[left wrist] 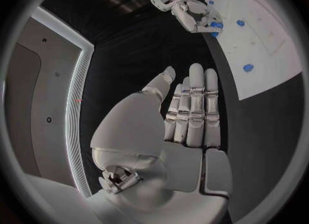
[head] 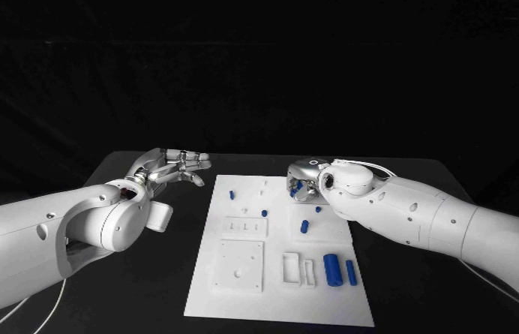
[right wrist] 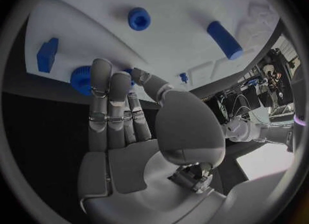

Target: Assemble the parts on the task board

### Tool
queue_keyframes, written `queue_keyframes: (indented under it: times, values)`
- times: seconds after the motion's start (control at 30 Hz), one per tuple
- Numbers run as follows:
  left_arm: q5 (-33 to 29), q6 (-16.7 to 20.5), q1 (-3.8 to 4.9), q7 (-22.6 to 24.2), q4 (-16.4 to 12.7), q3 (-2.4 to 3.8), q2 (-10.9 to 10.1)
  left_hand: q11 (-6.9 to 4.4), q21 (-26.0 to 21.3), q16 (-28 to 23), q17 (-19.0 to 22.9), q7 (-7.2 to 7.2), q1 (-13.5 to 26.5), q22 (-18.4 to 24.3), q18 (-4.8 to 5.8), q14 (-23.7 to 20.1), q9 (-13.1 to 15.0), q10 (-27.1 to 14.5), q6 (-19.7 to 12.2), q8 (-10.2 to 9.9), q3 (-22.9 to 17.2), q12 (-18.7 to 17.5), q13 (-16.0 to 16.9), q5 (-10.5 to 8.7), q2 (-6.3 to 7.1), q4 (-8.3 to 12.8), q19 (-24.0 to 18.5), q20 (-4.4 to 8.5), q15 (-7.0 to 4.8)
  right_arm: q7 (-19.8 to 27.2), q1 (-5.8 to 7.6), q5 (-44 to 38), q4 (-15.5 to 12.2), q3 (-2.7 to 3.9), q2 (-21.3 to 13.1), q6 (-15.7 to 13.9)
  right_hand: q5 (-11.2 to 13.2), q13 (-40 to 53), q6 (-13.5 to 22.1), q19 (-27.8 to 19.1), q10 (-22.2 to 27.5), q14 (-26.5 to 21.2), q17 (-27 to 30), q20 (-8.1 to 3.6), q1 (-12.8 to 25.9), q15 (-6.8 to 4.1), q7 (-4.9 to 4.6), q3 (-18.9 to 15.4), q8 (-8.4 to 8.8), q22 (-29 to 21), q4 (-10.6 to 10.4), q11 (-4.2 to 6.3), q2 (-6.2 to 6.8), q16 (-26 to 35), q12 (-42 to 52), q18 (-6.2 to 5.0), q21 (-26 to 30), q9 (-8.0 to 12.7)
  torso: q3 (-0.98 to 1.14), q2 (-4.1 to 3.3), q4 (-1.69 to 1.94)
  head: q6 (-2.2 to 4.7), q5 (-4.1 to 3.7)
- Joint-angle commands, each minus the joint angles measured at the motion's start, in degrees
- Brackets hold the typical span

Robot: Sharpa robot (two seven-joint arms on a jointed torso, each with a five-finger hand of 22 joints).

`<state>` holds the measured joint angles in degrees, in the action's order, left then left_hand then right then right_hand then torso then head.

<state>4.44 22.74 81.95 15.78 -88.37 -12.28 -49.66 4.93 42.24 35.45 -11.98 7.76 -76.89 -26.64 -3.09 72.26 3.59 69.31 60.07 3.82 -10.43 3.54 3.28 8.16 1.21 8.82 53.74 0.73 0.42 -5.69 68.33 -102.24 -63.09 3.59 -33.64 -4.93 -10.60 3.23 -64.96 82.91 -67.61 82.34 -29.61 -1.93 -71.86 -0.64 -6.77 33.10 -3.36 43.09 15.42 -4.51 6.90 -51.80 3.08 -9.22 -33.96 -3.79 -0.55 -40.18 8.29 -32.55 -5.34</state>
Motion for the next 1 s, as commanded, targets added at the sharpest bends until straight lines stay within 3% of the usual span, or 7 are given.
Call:
queue_keyframes:
  times: [0.03,0.3,0.53,0.6,0.73,1.0]
  values:
    - [0.23,-0.92,0.17,0.12,-0.05,0.07,-0.04,0.01,0.03,0.19,0.05,-0.04,0.49,0.05,-1.0,-0.25,0.04,-0.51,-0.46,-0.05,0.36,-0.16,0.06,0.21,0.02,-0.11,0.09,-0.12,-0.02,-0.35,-0.04,-1.39,0.04,0.0,0.03,0.51,0.62,0.1,-0.64,0.05,-0.69,-0.22,-0.08,-0.28,-0.43,-0.36,0.09,0.78,-0.25,0.59,-0.18,0.1,-0.15,-0.19,0.19,-0.53,-0.41,-0.05,-0.04,-0.18,0.1,0.08,-0.01]
    - [0.23,-0.94,0.18,0.02,-0.15,0.07,-0.09,0.04,0.0,0.26,0.15,-0.03,0.44,0.16,-1.01,-0.26,0.03,-0.66,-0.53,-0.05,0.35,-0.17,0.06,0.25,-0.03,-0.19,0.13,-0.12,-0.01,-0.27,-0.05,-1.54,0.15,0.0,0.17,-1.21,2.54,0.18,-3.42,0.21,-4.03,-0.11,-0.16,-0.78,-0.21,-0.98,0.94,0.37,-0.43,2.95,-1.66,1.21,-1.1,-0.2,0.24,0.04,-1.69,-0.29,-0.07,-0.28,0.07,0.12,0.06]
    - [0.23,-0.95,0.19,-0.02,-0.11,0.07,-0.09,0.04,0.0,0.26,0.15,-0.03,0.44,0.16,-1.01,-0.26,0.03,-0.66,-0.53,-0.05,0.35,-0.17,0.06,0.25,-0.03,-0.19,0.13,-0.12,-0.01,-1.6,-0.05,-2.05,0.0,0.0,0.28,-5.69,5.34,0.24,-6.17,-0.24,-7.37,-0.2,-0.5,-1.88,-1.44,-2.0,1.6,1.19,-0.3,6.94,-1.45,2.22,-2.44,-0.2,0.25,1.1,-4.73,-0.9,-0.15,-0.35,0.06,0.5,0.14]
    - [0.23,-0.93,0.19,-0.02,-0.07,0.07,-0.09,0.08,0.02,0.33,0.24,-0.01,0.33,0.21,-1.03,-0.27,0.04,-0.79,-0.49,-0.04,0.34,-0.17,0.06,0.27,-0.02,-0.17,0.14,-0.13,0.0,-2.23,-0.05,-2.11,-0.2,0.0,0.3,-6.93,6.55,0.24,-6.6,-0.44,-7.82,-0.21,-0.61,-2.13,-1.41,-2.22,1.74,1.77,-0.29,7.77,-1.45,2.39,-2.45,-0.13,0.22,1.35,-5.07,-1.01,-0.17,-0.36,0.06,0.59,0.17]
    - [0.23,-0.75,0.2,0.0,-0.03,0.07,-0.07,0.09,0.05,0.36,0.29,0.01,0.32,0.24,-1.03,-0.29,0.02,-0.81,-0.61,-0.08,0.35,-0.16,0.06,0.27,0.02,-0.18,0.14,-0.13,0.01,-3.54,-0.05,-2.16,-0.94,0.05,0.29,-8.67,6.68,0.25,-6.78,-0.6,-7.9,-0.14,-0.78,-2.23,-1.41,-2.25,1.8,2.13,-0.31,8.95,-1.44,2.44,-2.26,0.0,0.25,1.56,-5.18,-1.04,-0.18,-0.42,0.13,0.7,0.11]
    - [0.23,-0.62,0.2,0.01,0.06,0.07,0.05,0.13,0.07,0.38,0.34,0.01,0.31,0.27,-1.04,-0.31,0.04,-0.96,-0.6,-0.04,0.35,-0.18,0.06,0.28,0.02,-0.21,0.1,-0.15,0.02,-5.16,-0.04,-2.24,-1.3,1.21,1.36,-10.8,7.12,0.24,-6.99,-0.34,-8.02,-0.13,-1.07,-2.33,-1.52,-2.34,1.86,2.47,-0.3,11.27,-1.41,2.48,-2.08,0.27,0.25,1.76,-4.46,-0.95,-0.22,-0.5,0.31,0.9,0.32]
